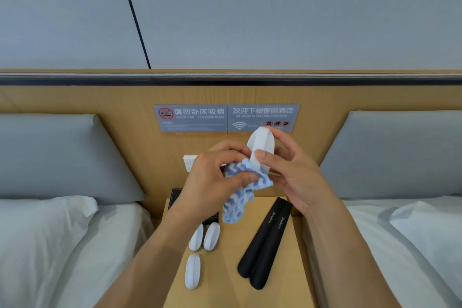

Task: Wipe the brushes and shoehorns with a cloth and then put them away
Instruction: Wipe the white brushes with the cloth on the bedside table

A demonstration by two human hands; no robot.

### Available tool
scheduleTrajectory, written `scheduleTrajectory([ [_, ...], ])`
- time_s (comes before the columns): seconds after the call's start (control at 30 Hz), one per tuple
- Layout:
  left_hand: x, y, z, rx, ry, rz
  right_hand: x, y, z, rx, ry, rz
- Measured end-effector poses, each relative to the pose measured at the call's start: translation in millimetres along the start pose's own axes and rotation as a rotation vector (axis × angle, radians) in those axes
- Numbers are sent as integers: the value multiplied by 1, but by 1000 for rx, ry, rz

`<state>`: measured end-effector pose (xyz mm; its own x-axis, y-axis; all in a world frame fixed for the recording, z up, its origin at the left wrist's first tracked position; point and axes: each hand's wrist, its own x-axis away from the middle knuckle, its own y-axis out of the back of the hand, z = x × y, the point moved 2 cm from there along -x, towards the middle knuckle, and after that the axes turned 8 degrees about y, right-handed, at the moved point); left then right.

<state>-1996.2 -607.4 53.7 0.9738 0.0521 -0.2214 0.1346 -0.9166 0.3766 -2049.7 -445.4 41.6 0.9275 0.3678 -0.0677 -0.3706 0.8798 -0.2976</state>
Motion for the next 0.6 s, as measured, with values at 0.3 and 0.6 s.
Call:
scheduleTrajectory([
  [0.3, -2, 14, 4, 38, -25, 18, -3, 4, -1, -36, -12, -16],
  [0.6, 2, 12, 3, 79, 31, -46, -2, -3, 3, 178, 167, -12],
])
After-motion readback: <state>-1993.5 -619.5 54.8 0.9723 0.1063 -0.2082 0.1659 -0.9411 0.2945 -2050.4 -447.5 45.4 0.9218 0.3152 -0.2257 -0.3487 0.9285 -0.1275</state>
